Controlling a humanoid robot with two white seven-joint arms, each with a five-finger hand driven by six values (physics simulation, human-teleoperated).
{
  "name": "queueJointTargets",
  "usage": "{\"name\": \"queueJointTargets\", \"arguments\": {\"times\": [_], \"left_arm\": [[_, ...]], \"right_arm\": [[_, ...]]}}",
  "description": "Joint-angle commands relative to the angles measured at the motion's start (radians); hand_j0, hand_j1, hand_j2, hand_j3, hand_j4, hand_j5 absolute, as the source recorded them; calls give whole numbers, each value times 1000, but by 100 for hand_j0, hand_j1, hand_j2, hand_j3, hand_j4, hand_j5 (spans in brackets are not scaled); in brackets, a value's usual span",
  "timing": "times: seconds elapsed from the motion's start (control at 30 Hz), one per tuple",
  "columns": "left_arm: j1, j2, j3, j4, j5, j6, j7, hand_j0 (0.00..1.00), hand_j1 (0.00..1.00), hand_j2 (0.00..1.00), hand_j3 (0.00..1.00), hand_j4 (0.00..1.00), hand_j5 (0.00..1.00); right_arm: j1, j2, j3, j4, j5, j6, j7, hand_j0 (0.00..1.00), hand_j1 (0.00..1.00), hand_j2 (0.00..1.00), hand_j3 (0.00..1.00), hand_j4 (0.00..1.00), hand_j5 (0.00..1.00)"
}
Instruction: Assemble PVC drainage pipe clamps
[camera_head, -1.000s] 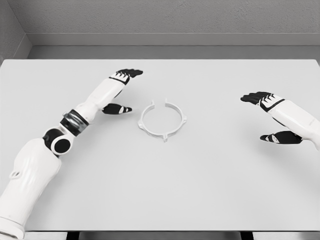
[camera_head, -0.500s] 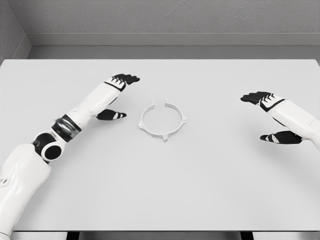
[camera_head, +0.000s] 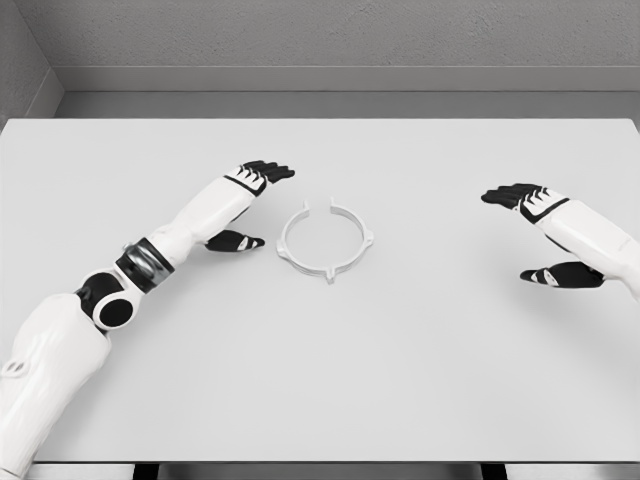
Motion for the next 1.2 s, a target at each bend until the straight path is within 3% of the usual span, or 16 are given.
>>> {"name": "queueJointTargets", "arguments": {"times": [0.0,1.17], "left_arm": [[0,-2,0,-1,4,0,1,100,100,100,100,100,100],[5,-65,-17,-1,-3,0,1,100,100,100,100,100,100]], "right_arm": [[0,-1,0,0,-8,3,-1,100,100,100,100,100,100],[0,-1,-2,24,-10,3,-1,100,100,100,100,100,100]]}}
